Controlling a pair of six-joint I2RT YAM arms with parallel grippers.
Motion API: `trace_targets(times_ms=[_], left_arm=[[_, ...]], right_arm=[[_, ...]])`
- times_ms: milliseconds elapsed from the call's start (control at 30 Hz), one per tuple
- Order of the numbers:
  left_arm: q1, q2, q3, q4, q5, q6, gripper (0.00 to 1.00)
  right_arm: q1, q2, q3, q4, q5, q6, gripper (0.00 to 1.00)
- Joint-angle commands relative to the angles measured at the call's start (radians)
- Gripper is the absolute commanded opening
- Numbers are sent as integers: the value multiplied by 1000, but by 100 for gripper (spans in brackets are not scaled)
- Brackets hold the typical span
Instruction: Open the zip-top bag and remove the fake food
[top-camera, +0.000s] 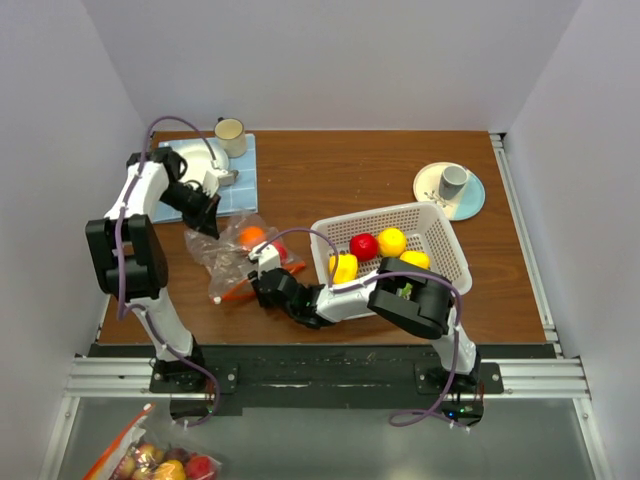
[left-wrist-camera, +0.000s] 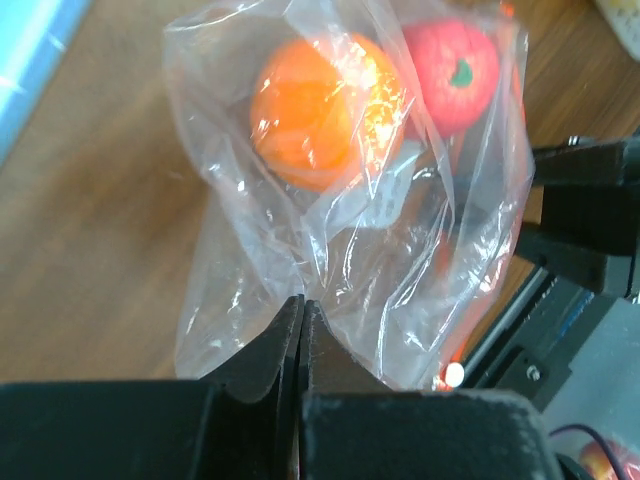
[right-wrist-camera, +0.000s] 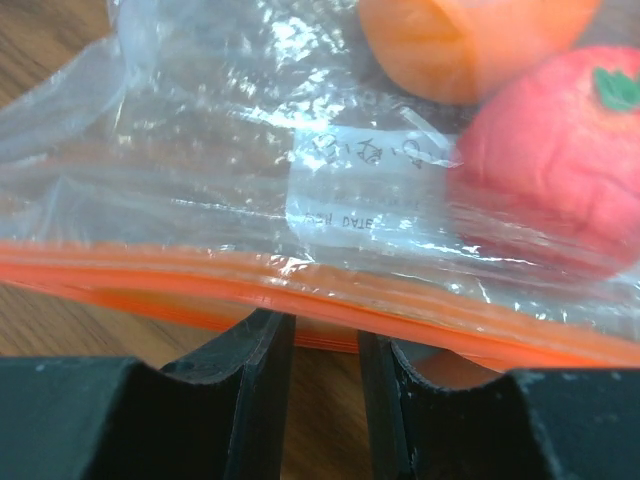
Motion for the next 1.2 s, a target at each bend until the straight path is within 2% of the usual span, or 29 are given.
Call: trace_targets(times_ms=[0,33,133,167,200,233,267,300,333,367,400,500,533,600,633,733,800,933,1167], left_arm=[[19,-24,99,-44,96,-18,1],[23,-32,107,-44,63,-20,3],[28,-67,122,-42,18,-26,20],[28,-90,128,-27,9,-36,36],[29,-110,135,4,-8,-93,45],[32,-140,125,172,-88,-168,58],[40,-230,106,270,-112,-243,67],[46,-278,84,360,-120,-333,73],[45,-317,54,466,-96,-355,83],[39,-352,52,479,-56,-365,94],[4,-351,58,470,-19,-374,97],[-123,-277,61,329,49,-328,100],[-135,-262,-4,318,46,-325,100],[-165,-253,-104,373,67,-340,100],[-165,-253,-196,456,66,-351,100],[-165,-274,-317,633,40,-411,100],[-164,-248,-321,669,33,-431,100],[-165,-165,-261,642,20,-425,100],[-164,-150,-293,726,3,-472,100]], right_arm=[[4,-50,-22,-30,-6,11,36],[6,-52,-23,-30,-3,9,36],[4,-53,-23,-31,-4,8,36],[4,-52,-23,-31,-3,9,36],[4,-52,-22,-36,-4,17,36],[4,-50,-19,-39,-6,18,36],[4,-50,-14,-42,-9,21,36],[2,-50,-10,-49,-14,26,36],[4,-50,-6,-53,-17,29,36],[4,-50,-6,-56,-18,29,36],[4,-52,-8,-60,-20,32,36],[2,-61,-19,-59,-20,34,35],[4,-67,-22,-59,-20,35,35],[4,-76,-37,-53,-20,35,35],[2,-87,-43,-53,-18,38,34],[4,-104,-72,-43,-18,43,33],[4,-110,-86,-43,-12,47,32],[4,-118,-98,-46,-12,60,31],[7,-128,-121,-46,-34,83,29]])
